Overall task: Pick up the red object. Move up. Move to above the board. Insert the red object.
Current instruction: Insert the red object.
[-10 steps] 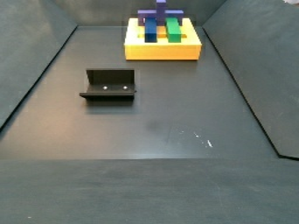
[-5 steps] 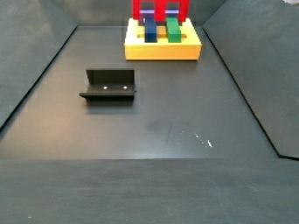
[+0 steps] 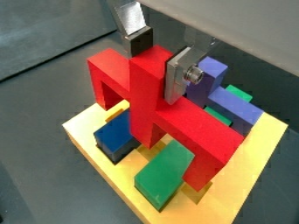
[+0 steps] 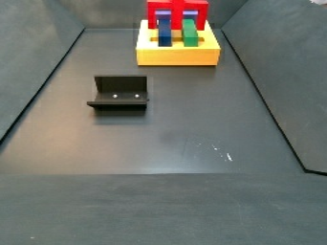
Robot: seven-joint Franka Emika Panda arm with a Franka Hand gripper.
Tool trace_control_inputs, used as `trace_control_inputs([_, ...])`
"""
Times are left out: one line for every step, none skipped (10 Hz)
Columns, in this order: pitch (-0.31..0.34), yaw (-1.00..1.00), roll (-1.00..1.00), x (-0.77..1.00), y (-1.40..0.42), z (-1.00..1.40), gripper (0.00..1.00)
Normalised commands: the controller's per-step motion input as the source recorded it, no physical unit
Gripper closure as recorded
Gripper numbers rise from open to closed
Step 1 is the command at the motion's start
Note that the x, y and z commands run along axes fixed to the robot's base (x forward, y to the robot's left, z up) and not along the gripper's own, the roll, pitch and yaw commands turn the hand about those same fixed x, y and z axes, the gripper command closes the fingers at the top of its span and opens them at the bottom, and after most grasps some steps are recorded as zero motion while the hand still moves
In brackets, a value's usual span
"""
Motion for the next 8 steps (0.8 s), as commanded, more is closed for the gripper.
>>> trace_control_inputs([0.010, 0.01, 0.20, 0.00, -0.05, -0.13, 1.00])
trace_control_inputs([0.000, 0.03, 0.18, 0.10, -0.04, -0.22, 1.00])
trace_control_inputs([0.000, 0.00, 0.20, 0.00, -0.02, -0.37, 1.00])
trace_control_inputs([0.000, 0.00, 0.19, 0.00, -0.04, -0.35, 1.00])
trace_control_inputs([0.000, 0.00, 0.15, 0.00, -0.08, -0.39, 1.00])
trace_control_inputs([-0.020, 0.00, 0.12, 0.00, -0.08, -0.37, 1.00])
trace_control_inputs([0.000, 0.03, 0.06, 0.02, -0.16, -0.11, 1.00])
trace_control_inputs([0.000, 0.02, 0.05, 0.00, -0.12, -0.10, 1.00])
